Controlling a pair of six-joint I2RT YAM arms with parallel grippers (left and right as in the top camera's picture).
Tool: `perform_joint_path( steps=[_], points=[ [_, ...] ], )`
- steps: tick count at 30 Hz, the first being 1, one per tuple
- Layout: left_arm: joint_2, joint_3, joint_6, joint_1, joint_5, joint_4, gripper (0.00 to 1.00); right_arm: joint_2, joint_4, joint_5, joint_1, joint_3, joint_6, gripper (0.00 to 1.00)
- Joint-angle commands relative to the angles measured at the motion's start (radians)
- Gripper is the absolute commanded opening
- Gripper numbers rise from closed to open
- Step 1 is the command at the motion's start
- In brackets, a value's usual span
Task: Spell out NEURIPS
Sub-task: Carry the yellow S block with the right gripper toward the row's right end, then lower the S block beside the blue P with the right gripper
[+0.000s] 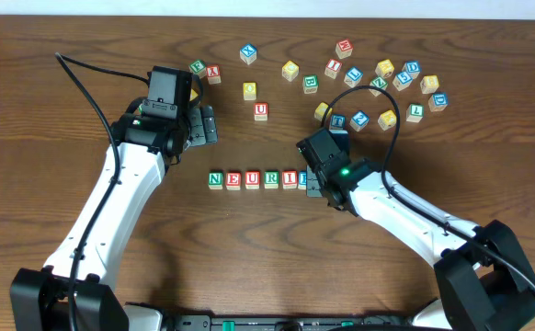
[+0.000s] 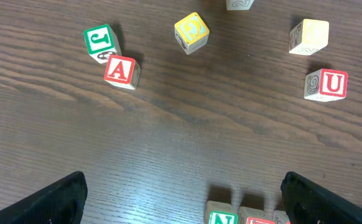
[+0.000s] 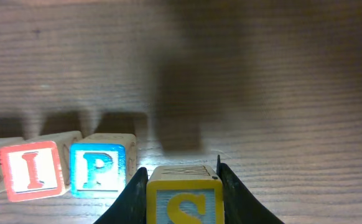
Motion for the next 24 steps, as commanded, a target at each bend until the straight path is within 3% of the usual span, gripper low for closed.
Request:
perform_joint_path(
  steps=[1, 24],
  points=[
    [-0.018, 0.031, 0.002, 0.002, -0.002, -0.001, 0.98, -0.021, 0.016, 0.016, 0.011, -0.028, 0.023, 0.03],
    [-0.018, 0.030, 0.002, 0.002, -0.002, -0.001, 0.98, -0.021, 0.137, 0.020, 0.011, -0.079, 0.003, 0.02]
  ],
)
